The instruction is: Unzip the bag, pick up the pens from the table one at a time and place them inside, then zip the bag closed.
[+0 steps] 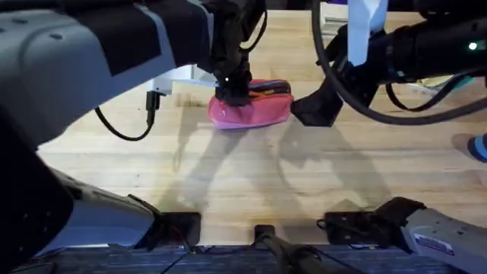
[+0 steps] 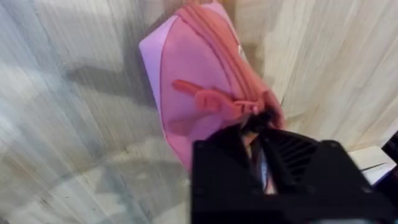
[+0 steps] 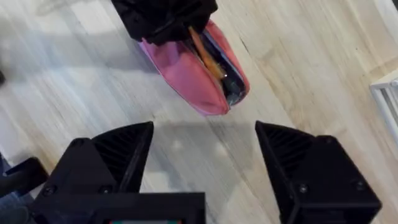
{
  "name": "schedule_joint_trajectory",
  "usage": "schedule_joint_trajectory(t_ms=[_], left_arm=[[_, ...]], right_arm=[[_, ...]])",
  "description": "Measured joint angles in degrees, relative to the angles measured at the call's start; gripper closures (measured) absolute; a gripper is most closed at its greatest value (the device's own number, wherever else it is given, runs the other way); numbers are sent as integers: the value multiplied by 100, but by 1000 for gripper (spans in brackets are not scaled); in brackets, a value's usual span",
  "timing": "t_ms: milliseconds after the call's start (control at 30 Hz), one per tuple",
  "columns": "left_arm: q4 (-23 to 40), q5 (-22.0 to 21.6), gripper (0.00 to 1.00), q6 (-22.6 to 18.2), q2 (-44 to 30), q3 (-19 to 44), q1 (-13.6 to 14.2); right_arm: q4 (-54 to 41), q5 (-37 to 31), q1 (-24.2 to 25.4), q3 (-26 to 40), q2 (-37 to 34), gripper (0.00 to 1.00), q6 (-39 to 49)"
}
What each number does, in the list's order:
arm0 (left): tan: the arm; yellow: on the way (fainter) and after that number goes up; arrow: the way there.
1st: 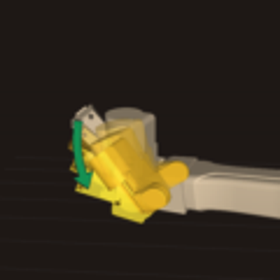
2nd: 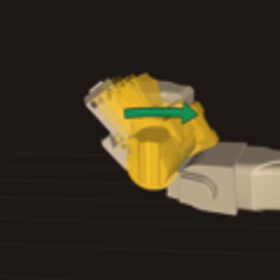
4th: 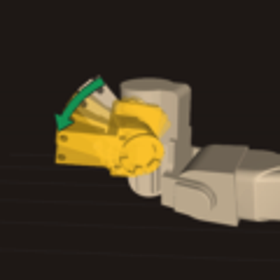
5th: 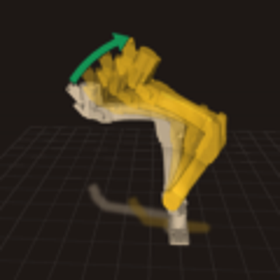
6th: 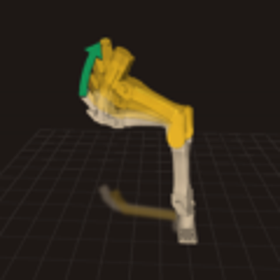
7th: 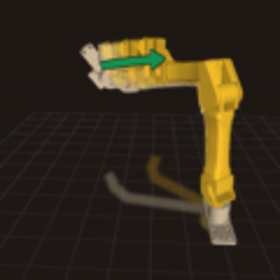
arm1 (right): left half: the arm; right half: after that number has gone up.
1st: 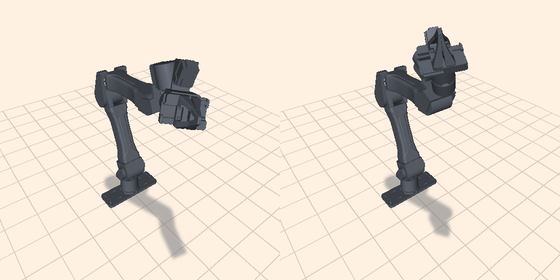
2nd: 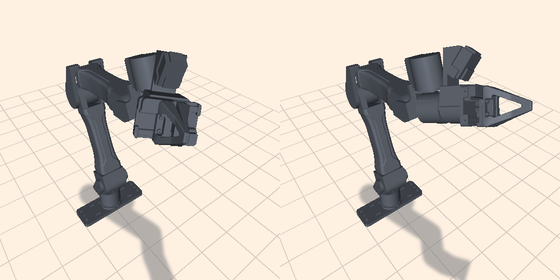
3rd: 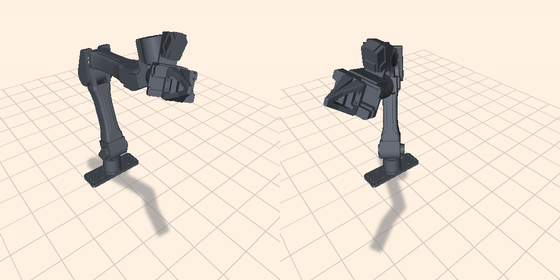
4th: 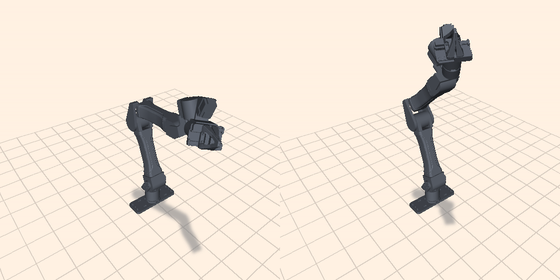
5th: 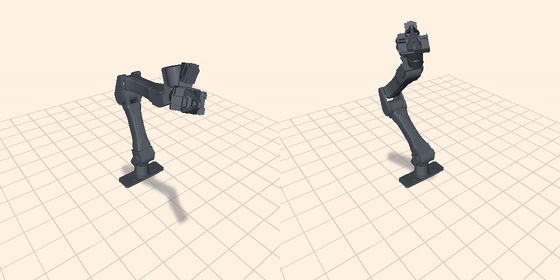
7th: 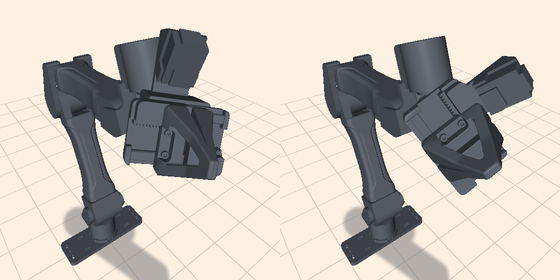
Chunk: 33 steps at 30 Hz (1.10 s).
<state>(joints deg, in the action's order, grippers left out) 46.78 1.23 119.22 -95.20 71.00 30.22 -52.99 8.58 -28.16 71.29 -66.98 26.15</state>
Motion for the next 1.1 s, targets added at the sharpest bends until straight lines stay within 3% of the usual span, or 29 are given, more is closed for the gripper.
schedule_joint_trajectory(t_ms=[167,267,367,767,900,1100], left_arm=[[-8,-86,387,17,-2,0,-15],[-10,-112,220,19,0,0,-15],[-16,-149,133,18,0,2,-26],[-99,-155,80,2,0,2,-44],[-423,-193,11,-256,-1,2,-44],[-578,-195,8,-600,3,2,-42]], right_arm=[[0,0,1,0,0,4,0],[0,0,0,0,0,4,0],[0,0,0,0,0,4,0],[0,0,2,0,0,4,0],[0,-41,1,0,0,4,0],[0,-198,1,0,0,3,0]])
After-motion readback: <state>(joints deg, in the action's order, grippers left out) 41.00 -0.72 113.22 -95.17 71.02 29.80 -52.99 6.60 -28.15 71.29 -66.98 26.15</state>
